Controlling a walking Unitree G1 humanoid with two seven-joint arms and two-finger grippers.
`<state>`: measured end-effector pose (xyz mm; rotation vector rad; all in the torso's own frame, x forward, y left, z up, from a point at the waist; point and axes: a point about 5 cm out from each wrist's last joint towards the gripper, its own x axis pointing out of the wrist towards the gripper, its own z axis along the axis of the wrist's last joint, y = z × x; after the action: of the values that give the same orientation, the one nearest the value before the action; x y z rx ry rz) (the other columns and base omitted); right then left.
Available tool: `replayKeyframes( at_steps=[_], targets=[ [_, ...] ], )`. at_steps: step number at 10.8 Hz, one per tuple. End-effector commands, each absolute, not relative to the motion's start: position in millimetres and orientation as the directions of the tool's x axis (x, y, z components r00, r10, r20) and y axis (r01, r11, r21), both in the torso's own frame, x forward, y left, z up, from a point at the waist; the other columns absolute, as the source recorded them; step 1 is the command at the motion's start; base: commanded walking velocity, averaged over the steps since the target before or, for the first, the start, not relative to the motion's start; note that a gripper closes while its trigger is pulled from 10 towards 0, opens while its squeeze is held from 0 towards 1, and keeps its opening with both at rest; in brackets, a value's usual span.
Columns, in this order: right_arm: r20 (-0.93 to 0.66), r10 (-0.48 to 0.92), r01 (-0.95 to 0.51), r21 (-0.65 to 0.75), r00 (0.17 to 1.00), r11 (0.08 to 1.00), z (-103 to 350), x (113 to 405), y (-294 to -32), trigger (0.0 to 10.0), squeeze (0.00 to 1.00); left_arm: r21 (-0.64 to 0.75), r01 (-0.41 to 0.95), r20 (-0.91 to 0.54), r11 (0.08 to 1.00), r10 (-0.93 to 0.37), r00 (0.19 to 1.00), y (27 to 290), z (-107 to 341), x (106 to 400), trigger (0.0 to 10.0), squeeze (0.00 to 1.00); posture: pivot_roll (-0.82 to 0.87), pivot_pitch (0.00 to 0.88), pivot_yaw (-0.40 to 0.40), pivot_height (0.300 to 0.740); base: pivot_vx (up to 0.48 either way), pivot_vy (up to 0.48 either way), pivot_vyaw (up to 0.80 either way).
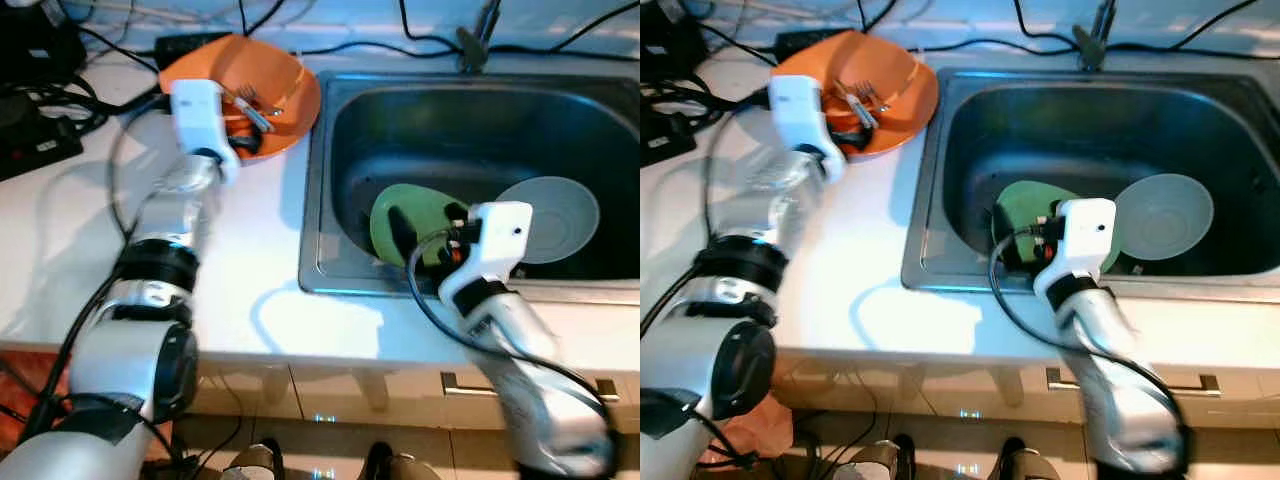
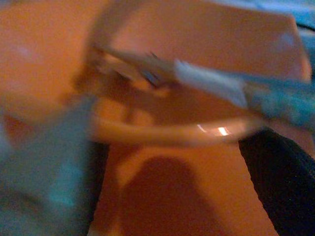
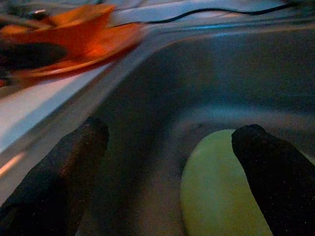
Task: Kitchen organization
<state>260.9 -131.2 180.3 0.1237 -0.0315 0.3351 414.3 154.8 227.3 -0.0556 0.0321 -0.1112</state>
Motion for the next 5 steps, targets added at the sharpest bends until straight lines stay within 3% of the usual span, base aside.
replayKeyframes(
  at_steps=[1, 3, 5],
  targets=[
    [-0.1, 0.41, -0.39, 0.174, 0.907, 0.904, 153.6, 251.0, -124.6, 10.0, 0.0, -0.031, 0.134, -0.043, 0.991, -0.135, 0.99, 152.0, 225.3, 415.5, 10.0, 0.0, 0.06, 0.227, 0.055, 0.74, 0.0, 0.0, 0.0],
    [-0.109, 0.57, -0.551, 0.163, 0.814, 0.818, 165.6, 233.9, -123.7, 10.0, 0.0, -0.025, 0.137, -0.064, 0.99, -0.138, 0.988, 153.7, 223.6, 417.8, 10.0, 0.0, 0.03, 0.222, 0.055, 0.74, 0.0, 0.0, 0.0],
    [-0.106, 0.63, -0.613, 0.155, 0.769, 0.775, 172.5, 228.8, -120.6, 10.0, 0.0, -0.003, 0.155, -0.1, 0.988, -0.155, 0.983, 152.4, 219.2, 418.1, 10.0, 0.0, 0.03, 0.22, 0.058, 0.74, 0.0, 0.0, 0.0]
  ],
)
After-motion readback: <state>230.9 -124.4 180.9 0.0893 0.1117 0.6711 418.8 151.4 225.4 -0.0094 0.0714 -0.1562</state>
